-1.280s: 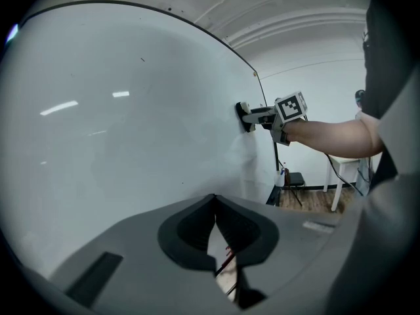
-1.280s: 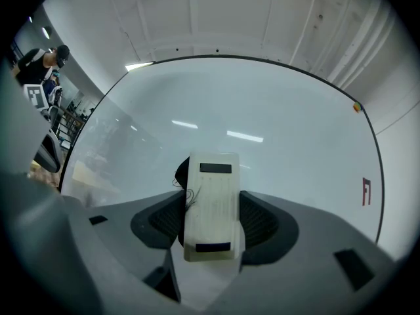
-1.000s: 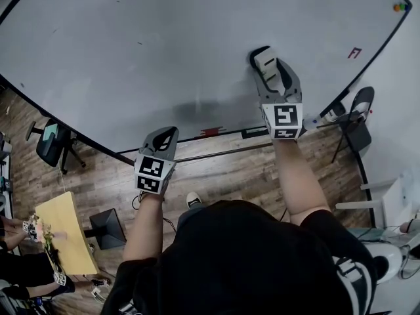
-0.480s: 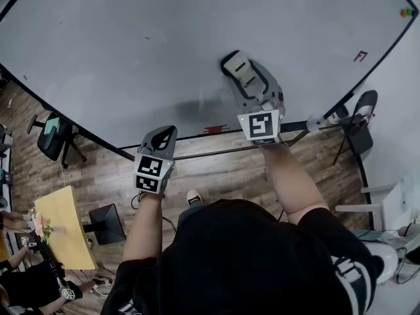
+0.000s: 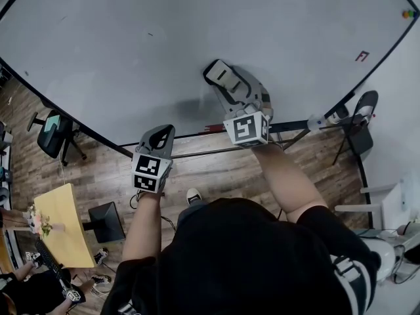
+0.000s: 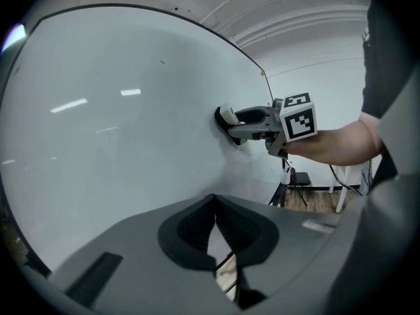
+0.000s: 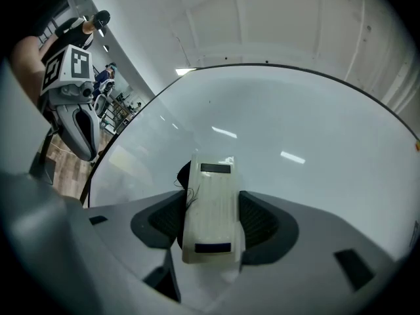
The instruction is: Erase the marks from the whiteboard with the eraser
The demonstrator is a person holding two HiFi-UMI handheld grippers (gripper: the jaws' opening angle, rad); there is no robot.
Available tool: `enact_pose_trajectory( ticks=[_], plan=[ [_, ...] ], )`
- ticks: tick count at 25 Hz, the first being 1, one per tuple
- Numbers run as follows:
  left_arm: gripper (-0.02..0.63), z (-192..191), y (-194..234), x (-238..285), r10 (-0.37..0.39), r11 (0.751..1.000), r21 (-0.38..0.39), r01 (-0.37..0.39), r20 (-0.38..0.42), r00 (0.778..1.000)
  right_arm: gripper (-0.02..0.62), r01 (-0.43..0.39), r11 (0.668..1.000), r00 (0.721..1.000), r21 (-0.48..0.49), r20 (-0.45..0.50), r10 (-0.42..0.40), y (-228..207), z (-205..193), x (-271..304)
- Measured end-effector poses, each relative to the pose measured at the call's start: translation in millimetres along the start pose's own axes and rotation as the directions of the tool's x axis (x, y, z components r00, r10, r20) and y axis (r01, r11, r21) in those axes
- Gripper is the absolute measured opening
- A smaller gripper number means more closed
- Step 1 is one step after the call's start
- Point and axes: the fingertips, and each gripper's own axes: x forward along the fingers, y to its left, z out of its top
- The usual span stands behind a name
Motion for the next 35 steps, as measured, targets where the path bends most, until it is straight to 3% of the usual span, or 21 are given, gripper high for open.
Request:
enact_pose_trajectory(
  ticks=[11,24,35],
  plan=[
    [0.011,6.0,-0.3,-3.4,-0.007,1.0,0.01,0.007,0.008,1.0,0.245,0.008,1.0,1.0,-0.005,-0.023,-0.008,-8.2,-4.5,-4.4],
    [0.011,13.9,-14.6,1.9,-0.032,0.999,0.022,0.031,0.017,0.999,0.245,0.124,0.99,0.992,0.069,-0.03,-0.122,-73.5,-35.0,-28.0],
    [0.011,17.1,-23.2,2.5,-0.039,0.999,0.033,0.039,0.017,0.999,0.245,0.236,0.942,0.971,0.238,-0.095,-0.22,-139.7,-81.3,-63.5]
  ],
)
